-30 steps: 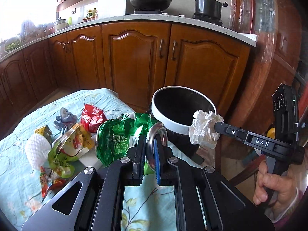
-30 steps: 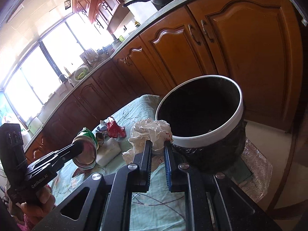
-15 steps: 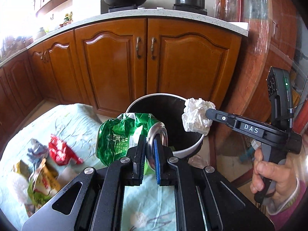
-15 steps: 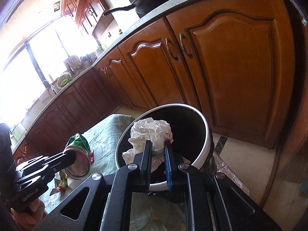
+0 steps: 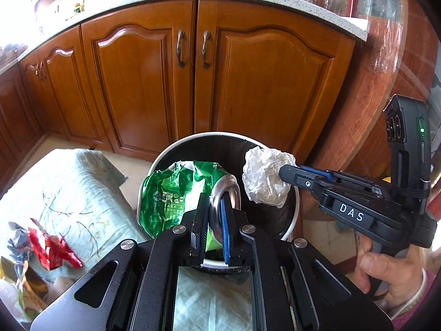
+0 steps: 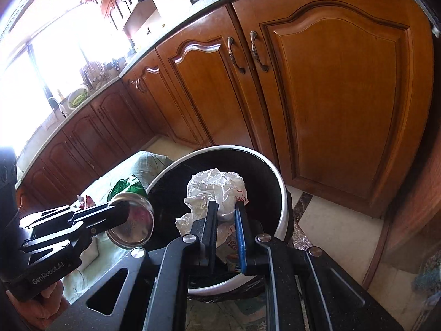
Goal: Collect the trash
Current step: 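Carry the can and tissue over the bin while both tools open to release them, then move both open tools back over the table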
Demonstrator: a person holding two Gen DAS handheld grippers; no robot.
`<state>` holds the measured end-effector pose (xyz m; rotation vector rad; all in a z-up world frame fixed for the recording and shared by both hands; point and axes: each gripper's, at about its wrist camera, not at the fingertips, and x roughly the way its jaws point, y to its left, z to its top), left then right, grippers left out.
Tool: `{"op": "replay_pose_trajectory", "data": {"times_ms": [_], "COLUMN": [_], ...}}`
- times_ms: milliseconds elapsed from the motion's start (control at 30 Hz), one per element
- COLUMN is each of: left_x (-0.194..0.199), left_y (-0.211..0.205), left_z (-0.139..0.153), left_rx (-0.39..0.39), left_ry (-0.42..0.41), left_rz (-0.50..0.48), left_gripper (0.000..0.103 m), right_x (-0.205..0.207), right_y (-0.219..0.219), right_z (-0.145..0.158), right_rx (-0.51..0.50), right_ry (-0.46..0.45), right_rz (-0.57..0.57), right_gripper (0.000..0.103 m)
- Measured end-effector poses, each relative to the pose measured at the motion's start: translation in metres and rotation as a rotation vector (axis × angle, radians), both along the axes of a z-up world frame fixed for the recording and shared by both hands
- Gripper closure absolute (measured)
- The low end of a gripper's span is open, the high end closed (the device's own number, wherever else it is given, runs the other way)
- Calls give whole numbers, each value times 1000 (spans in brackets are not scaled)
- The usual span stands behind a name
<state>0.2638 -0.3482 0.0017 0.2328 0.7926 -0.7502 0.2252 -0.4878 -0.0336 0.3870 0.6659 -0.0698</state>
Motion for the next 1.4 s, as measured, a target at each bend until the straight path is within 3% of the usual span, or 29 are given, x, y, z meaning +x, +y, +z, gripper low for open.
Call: {"op": "replay_pose_trajectory", "data": {"times_ms": [233,400,467,533,633,767,867,1033,1400], "left_x": [7,12,12,10,5,-4,-13,-29,-63], "left_y": [-14,-16,-14,-9,4,30,55,99,200], "left_z": [-12,-17,-15,-14,-10,-6,-6,-6,-13], "left_rx": [19,20,13,4,-22,-71,-106,-141,-177], "left_ry": [16,32,26,10,4,14,27,28,38], "left_rz": [-16,-14,-16,-6,18,69,114,189,362], "left_gripper": [96,93,87,73,71,68,63,62,59], "right_x": [11,13,12,12,7,1,-7,-25,-44], "right_y": [-5,-9,-10,-11,-9,0,10,35,93], "right_z": [-4,-6,-6,-4,-2,2,4,2,-2], "right_rx": [-18,-2,2,9,18,25,47,84,178], "right_ry": [34,32,30,21,2,-21,-43,-81,-98], "right_rz": [1,-5,-14,-18,-19,-6,8,23,112], "right_gripper": [90,84,80,74,67,59,46,9,5]}}
